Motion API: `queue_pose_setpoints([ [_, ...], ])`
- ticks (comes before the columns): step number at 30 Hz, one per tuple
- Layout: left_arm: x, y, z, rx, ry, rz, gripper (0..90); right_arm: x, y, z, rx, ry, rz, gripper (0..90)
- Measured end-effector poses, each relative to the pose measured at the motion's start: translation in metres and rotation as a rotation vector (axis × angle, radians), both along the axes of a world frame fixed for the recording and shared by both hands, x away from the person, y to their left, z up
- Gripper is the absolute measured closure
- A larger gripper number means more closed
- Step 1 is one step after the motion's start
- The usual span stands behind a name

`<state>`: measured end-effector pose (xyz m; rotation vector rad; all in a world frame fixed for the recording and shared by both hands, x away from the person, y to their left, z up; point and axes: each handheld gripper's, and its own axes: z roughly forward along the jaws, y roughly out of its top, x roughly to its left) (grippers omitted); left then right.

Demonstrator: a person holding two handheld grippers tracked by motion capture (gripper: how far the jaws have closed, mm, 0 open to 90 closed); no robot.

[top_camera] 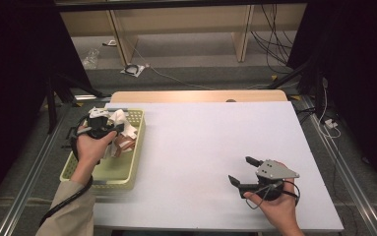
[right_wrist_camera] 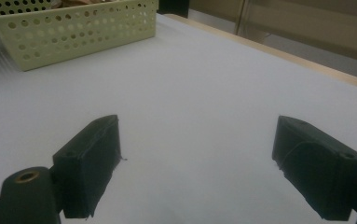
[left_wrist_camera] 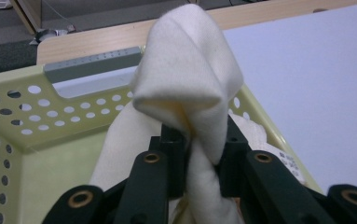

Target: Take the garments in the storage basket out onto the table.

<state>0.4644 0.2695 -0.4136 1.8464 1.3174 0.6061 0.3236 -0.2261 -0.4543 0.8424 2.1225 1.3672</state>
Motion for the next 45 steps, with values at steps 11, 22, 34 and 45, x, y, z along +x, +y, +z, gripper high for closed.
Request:
queue_pose_setpoints([
  [11, -0.006, 0.001, 0.012, -0.038, -0.090, 0.012, 76.1, 0.000, 0.000, 0.000, -0.004, -0.001, 0.003, 16.5],
  [22, -0.009, 0.001, 0.018, -0.076, -0.139, 0.020, 76.1, 0.000, 0.000, 0.000, -0.001, -0.002, 0.002, 16.4],
  [34, -0.014, -0.004, 0.027, -0.102, -0.183, 0.008, 76.1, 0.000, 0.000, 0.000, 0.000, -0.005, 0.002, 16.4],
  [45, -0.018, -0.008, 0.032, -0.110, -0.202, -0.007, 76.0, 0.000, 0.000, 0.000, 0.000, -0.004, 0.002, 16.4],
])
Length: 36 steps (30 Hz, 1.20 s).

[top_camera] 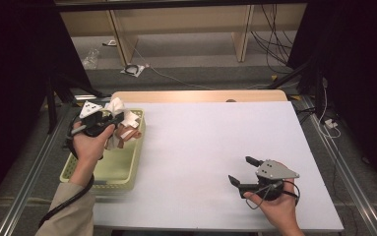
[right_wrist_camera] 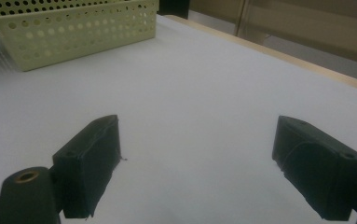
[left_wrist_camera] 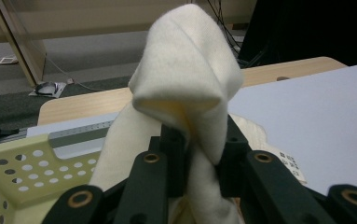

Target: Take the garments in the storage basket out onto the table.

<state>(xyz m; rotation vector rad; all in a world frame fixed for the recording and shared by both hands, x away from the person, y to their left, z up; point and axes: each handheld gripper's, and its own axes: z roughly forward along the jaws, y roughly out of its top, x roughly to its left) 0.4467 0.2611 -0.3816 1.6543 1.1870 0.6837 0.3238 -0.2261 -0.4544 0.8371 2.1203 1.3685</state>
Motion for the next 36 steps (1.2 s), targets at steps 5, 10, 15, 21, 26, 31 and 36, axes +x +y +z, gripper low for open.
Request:
queue_pose_setpoints([
  [5, -0.002, -0.002, 0.002, -0.006, -0.005, -0.007, 76.0, 0.000, 0.000, 0.000, -0.001, 0.000, 0.001, 16.4],
  [10, -0.003, -0.006, 0.004, -0.009, -0.007, -0.021, 76.1, 0.000, 0.000, 0.000, 0.000, -0.001, 0.000, 16.4],
  [15, -0.005, -0.008, 0.007, -0.012, -0.012, -0.030, 76.0, 0.000, 0.000, 0.000, -0.001, -0.001, 0.001, 16.4],
  [21, -0.006, -0.011, 0.007, -0.016, -0.014, -0.035, 76.0, 0.000, 0.000, 0.000, -0.001, 0.000, 0.000, 16.4],
  [26, -0.007, -0.013, 0.009, -0.023, -0.018, -0.045, 76.0, 0.000, 0.000, 0.000, -0.002, 0.000, 0.002, 16.5],
  [31, -0.008, -0.015, 0.010, -0.024, -0.020, -0.053, 76.0, 0.000, 0.000, 0.000, -0.001, 0.000, 0.000, 16.4],
  [36, -0.010, -0.017, 0.012, -0.030, -0.022, -0.060, 76.0, 0.000, 0.000, 0.000, -0.001, -0.001, 0.001, 16.5],
])
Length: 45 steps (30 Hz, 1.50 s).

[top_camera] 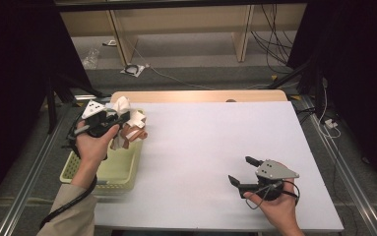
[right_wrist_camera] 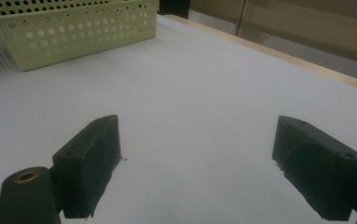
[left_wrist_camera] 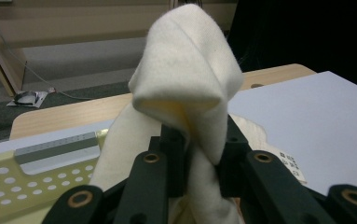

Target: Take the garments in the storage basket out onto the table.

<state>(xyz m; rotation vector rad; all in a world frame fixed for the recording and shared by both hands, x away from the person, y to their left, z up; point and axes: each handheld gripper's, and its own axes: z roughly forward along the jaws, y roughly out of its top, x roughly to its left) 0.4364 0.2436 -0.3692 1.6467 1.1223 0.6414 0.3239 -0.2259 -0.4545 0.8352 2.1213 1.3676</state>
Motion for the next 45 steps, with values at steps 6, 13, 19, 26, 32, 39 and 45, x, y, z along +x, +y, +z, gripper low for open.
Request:
queue_pose_setpoints([
  [6, -0.001, -0.003, 0.001, -0.004, 0.000, -0.010, 76.0, 0.000, 0.000, 0.000, 0.001, 0.000, -0.001, 16.4],
  [13, -0.003, -0.008, 0.002, -0.016, 0.004, -0.028, 76.0, 0.000, 0.000, 0.000, 0.003, 0.000, -0.001, 16.4],
  [19, -0.005, -0.011, 0.003, -0.016, -0.001, -0.031, 76.0, 0.000, 0.000, 0.000, 0.002, 0.000, -0.001, 16.4],
  [26, -0.006, -0.012, 0.004, -0.016, -0.006, -0.034, 76.0, 0.000, 0.000, 0.000, 0.001, -0.001, -0.001, 16.4],
  [32, -0.007, -0.016, 0.005, -0.010, -0.008, -0.044, 76.0, 0.000, 0.000, 0.000, 0.001, -0.001, -0.003, 16.4],
  [39, -0.009, -0.019, 0.006, -0.002, -0.015, -0.050, 76.0, 0.000, 0.000, 0.000, 0.002, 0.000, -0.002, 16.4],
  [45, -0.011, -0.021, 0.007, 0.002, -0.020, -0.056, 76.0, 0.000, 0.000, 0.000, 0.002, -0.001, -0.002, 16.5],
])
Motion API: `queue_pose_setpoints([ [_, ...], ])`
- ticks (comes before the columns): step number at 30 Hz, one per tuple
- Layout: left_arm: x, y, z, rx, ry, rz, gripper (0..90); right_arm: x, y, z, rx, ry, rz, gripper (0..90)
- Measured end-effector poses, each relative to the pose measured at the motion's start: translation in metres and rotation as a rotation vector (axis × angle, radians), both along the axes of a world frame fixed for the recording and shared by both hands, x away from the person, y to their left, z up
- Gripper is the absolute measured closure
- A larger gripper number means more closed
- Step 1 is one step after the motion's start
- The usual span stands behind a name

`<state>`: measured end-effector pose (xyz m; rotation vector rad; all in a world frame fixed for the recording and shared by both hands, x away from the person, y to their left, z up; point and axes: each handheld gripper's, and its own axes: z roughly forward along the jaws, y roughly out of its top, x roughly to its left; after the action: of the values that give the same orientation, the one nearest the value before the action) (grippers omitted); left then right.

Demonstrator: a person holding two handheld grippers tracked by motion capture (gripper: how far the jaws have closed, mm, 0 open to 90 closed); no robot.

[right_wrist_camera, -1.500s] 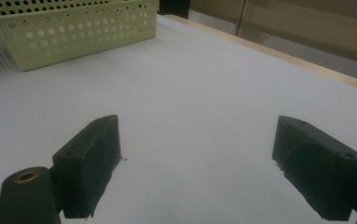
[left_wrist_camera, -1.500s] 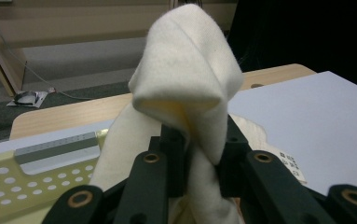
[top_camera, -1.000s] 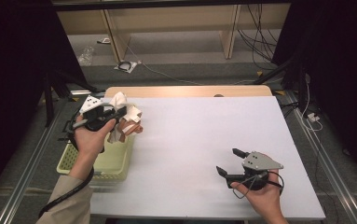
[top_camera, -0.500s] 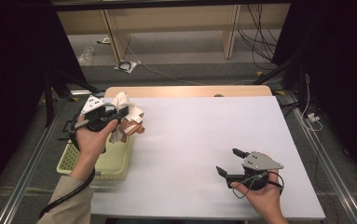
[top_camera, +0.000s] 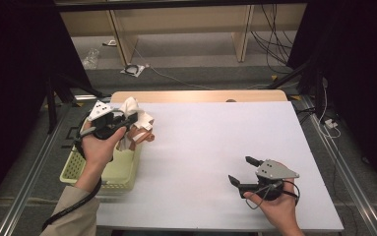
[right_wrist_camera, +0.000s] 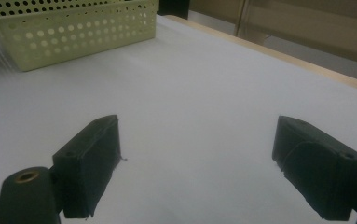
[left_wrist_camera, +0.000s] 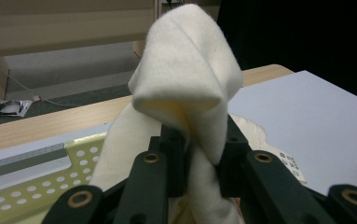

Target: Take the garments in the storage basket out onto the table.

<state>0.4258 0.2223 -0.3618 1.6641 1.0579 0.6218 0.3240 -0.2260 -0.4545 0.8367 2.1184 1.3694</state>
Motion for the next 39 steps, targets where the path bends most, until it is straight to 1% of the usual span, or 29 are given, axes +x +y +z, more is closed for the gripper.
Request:
queue_pose_setpoints([
  [8, -0.002, -0.003, 0.001, 0.005, -0.007, -0.008, 76.0, 0.000, 0.000, 0.000, 0.000, 0.000, 0.001, 16.4],
  [14, -0.003, -0.006, 0.001, -0.002, -0.006, -0.014, 76.0, 0.000, 0.000, 0.000, 0.000, 0.000, 0.001, 16.4],
  [20, -0.004, -0.009, 0.001, 0.008, -0.008, -0.020, 76.0, 0.000, 0.000, 0.000, 0.000, 0.000, 0.002, 16.4],
  [30, -0.007, -0.015, 0.003, 0.013, -0.018, -0.038, 75.9, 0.000, 0.000, 0.000, 0.000, 0.001, 0.001, 16.5],
  [39, -0.009, -0.021, 0.003, 0.018, -0.018, -0.055, 75.9, 0.000, 0.000, 0.000, 0.000, 0.001, 0.000, 16.4],
])
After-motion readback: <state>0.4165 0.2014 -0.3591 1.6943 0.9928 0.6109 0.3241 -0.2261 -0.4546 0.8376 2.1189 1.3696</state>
